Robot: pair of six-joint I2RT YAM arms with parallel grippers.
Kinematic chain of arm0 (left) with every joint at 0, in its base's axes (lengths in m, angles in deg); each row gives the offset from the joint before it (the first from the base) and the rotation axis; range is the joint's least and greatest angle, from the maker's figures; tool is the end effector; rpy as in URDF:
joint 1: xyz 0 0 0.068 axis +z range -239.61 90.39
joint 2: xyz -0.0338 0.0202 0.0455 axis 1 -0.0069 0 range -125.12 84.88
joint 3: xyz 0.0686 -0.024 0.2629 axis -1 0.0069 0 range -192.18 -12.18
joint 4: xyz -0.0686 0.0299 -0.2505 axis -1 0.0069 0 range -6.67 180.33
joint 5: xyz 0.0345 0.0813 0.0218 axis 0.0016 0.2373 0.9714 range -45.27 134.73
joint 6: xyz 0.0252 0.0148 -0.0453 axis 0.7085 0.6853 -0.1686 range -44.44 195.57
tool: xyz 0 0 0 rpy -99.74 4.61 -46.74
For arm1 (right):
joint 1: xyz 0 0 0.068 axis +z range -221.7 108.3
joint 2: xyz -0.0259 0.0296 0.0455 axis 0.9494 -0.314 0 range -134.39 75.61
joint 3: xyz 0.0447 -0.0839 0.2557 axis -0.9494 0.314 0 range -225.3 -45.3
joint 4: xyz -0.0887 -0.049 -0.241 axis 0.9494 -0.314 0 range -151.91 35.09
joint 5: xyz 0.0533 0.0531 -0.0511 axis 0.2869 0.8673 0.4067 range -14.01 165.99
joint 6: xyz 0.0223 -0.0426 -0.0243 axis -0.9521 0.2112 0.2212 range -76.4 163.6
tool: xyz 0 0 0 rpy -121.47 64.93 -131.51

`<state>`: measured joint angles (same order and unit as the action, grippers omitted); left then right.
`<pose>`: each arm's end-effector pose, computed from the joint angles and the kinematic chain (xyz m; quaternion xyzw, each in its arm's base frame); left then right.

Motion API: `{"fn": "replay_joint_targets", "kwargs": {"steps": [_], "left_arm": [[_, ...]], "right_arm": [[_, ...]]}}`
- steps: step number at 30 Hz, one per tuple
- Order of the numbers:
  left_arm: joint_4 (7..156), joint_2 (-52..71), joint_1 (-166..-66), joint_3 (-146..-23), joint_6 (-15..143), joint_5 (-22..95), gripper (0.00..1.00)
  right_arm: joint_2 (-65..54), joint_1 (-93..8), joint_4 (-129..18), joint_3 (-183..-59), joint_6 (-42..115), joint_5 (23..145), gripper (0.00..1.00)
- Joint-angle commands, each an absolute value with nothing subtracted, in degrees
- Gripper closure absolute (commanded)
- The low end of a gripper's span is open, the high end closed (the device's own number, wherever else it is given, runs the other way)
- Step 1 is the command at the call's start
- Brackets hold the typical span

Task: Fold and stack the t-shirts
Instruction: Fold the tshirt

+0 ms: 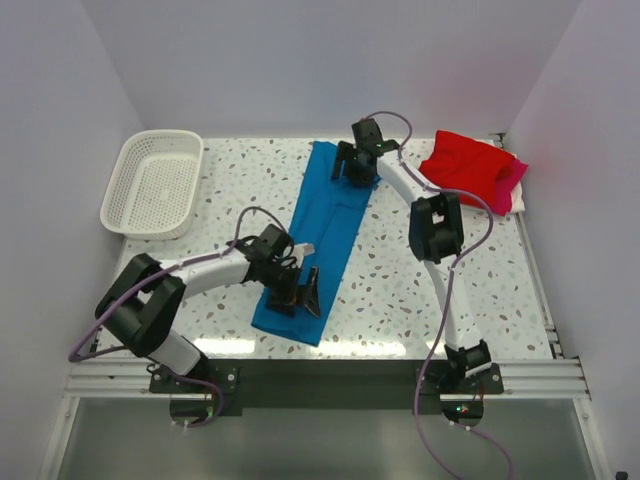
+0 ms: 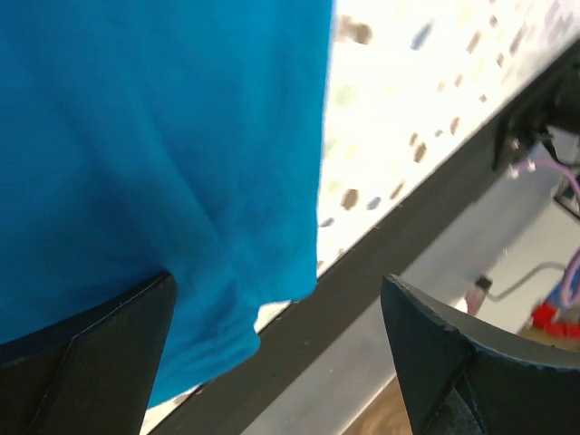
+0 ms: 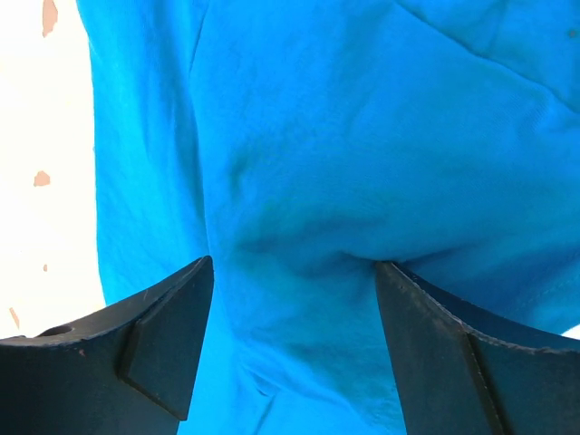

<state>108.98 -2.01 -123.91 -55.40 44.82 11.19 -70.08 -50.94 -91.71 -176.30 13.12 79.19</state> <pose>0.2045 -0.1634 0.1543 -0.0810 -0.9399 0.3317 0.0077 0.5215 0.1998 0.1726 0.0708 0.9411 0.1663 0.2858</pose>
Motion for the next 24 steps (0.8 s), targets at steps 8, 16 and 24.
{"fn": "replay_joint_targets", "kwargs": {"steps": [8,16,24], "left_arm": [[108.02,-9.07,-133.20,-74.30,45.33,7.19,0.00],[113.74,-4.69,-133.11,-76.87,47.88,19.13,0.00],[113.39,-3.62,-133.29,-67.99,51.04,26.62,0.00]], "right_arm": [[-71.00,-56.14,-91.21,-182.94,14.15,86.79,0.23],[-59.23,-57.55,-90.07,-176.97,18.37,89.17,0.22],[-44.03,-53.95,-89.28,-155.80,18.64,90.31,0.22]]}}
